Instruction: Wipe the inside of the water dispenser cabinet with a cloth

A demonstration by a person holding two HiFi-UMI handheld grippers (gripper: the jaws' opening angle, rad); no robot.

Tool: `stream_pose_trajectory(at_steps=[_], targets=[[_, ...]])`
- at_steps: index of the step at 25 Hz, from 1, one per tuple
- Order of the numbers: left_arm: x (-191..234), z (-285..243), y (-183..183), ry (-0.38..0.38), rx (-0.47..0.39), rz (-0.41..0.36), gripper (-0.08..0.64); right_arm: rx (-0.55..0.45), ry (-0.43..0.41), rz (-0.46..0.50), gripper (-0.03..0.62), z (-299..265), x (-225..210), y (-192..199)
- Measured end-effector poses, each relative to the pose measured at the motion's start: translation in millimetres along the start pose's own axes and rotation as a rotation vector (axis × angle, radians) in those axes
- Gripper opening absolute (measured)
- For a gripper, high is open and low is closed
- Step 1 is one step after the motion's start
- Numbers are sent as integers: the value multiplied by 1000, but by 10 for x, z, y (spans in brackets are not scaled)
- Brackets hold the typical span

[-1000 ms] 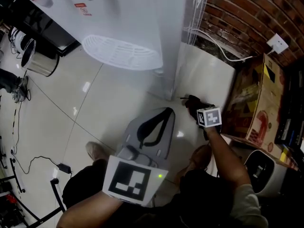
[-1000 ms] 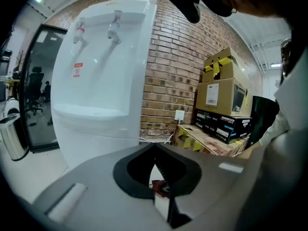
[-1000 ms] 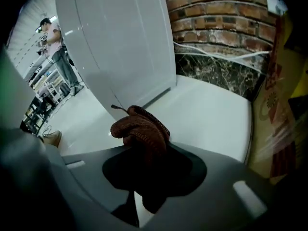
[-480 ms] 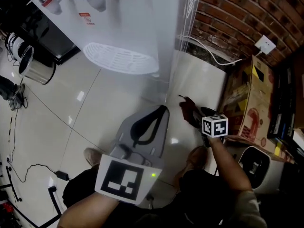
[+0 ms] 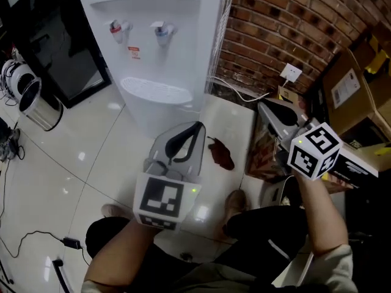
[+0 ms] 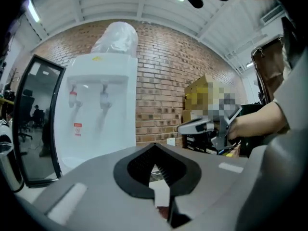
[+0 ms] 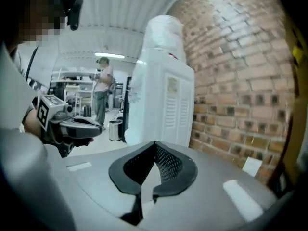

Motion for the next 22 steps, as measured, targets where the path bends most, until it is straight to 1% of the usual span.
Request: stream_pose_trajectory(at_steps=[1,2,3,5,6,8,10,14,18,22], targets=[[-7,54,-54,5,-13,-12,0,-27,17,48,14,111,136,-188],[-11,107,-104,10,-24,-19,0,-70,46,67,14,224,255,-333],[-13,153,-151,13,-31,-17,0,-123,80,58,14,326,345,-435],[-18,218,-225,11,-38,-3,0,-211,148,-16,14,485,441,-483],[-21,238,-243,5,-39,-3,0,-232,177,-60,12,544,454,-421],[-40,264,-254,-9,-39,-12,0,-223,218,-126,12,637,447,-234],[-65,269,-248,-17,-33,-14,0,-197,243,-163,12,705,416,-109],[-93,205,-169,-23,-9,12,0,-181,289,-167,11,748,358,-45],[-138,122,-119,-27,6,50,0,-165,269,-155,11,745,392,-31],[-224,30,-136,-25,-16,26,0,-137,241,-137,11,702,364,16]])
Point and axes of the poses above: the fingertips, and each gripper's own axes: z backward along the fingers, x to its left, y out of its underside, the point moved 9 cm from there along z, backward along the fingers, and after that the axes turned 6 degrees about -x, right-handed, at the moved point
